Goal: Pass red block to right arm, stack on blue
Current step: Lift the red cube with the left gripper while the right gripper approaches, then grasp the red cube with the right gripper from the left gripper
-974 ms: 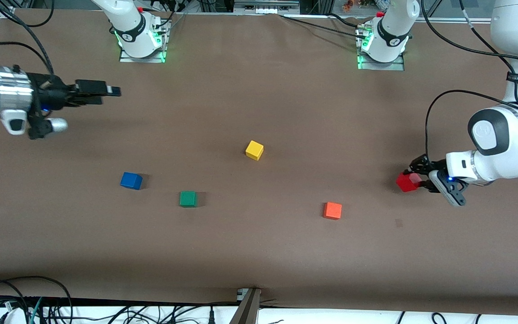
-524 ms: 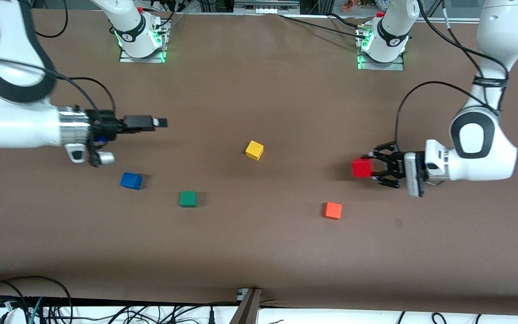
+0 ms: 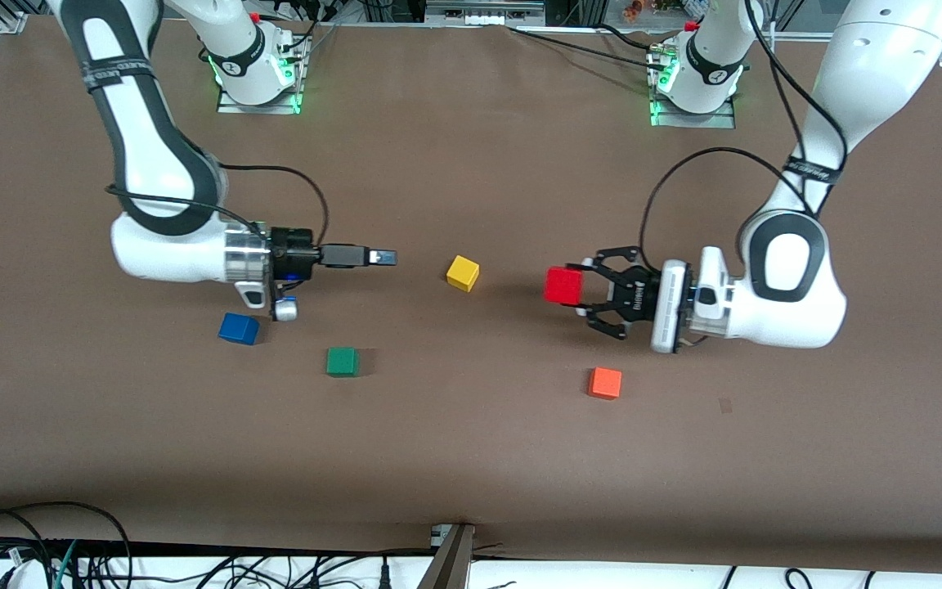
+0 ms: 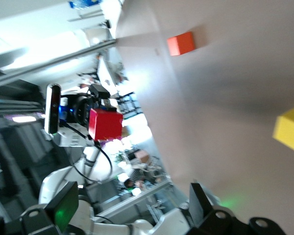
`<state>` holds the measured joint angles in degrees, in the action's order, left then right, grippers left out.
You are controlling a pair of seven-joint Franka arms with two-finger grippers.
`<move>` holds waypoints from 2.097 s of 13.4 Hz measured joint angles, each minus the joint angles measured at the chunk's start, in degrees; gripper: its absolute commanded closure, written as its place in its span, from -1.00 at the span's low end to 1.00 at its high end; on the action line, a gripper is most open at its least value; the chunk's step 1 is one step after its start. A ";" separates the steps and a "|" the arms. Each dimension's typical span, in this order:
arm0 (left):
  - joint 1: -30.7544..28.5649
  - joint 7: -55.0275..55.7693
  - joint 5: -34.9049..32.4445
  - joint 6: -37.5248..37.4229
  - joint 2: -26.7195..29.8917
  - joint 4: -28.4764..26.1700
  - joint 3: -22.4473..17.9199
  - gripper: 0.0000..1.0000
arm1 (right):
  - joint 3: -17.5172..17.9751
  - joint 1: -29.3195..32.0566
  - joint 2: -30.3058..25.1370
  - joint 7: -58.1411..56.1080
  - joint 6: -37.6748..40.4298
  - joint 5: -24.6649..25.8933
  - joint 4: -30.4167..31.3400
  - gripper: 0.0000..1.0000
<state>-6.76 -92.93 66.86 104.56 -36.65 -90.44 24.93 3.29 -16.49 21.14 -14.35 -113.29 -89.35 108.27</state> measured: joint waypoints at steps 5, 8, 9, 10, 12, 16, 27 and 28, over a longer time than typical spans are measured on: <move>5.54 -0.06 5.55 0.07 -4.98 2.75 0.62 1.00 | 0.28 -1.90 0.07 -0.80 -0.97 -13.20 3.80 -1.00; 7.01 -0.06 7.29 1.88 -5.40 3.18 0.62 1.00 | 0.69 -3.40 0.07 -1.99 -2.41 -15.47 4.01 -1.00; 7.49 -0.06 8.30 2.16 -5.45 3.30 0.62 1.00 | 0.73 -4.08 0.10 -2.56 -3.65 -15.59 4.07 -1.00; 8.09 -0.06 9.03 2.56 -5.54 3.45 0.62 1.00 | 0.76 -4.84 0.23 -3.24 -5.08 -15.87 4.12 -1.00; 9.19 -0.06 9.84 4.23 -5.94 3.75 0.63 1.00 | 0.85 -5.72 0.45 -3.88 -6.29 -17.57 4.13 -1.00; 10.39 -0.06 12.31 5.00 -6.83 4.23 0.62 1.00 | 0.88 -6.35 0.46 -5.37 -6.50 -22.08 4.13 -1.00; 10.75 -0.18 13.16 5.31 -8.46 5.88 0.52 1.00 | 0.79 -7.64 1.94 -6.47 -6.82 -25.02 2.13 0.31; 10.74 0.01 13.16 5.40 -8.49 6.17 0.49 1.00 | 0.77 -7.62 2.15 -6.48 -6.81 -25.09 1.74 0.44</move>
<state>3.98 -92.93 80.02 109.97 -45.14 -84.27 25.42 4.06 -24.11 23.29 -20.83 -120.10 -114.44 110.02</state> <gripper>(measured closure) 0.449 0.441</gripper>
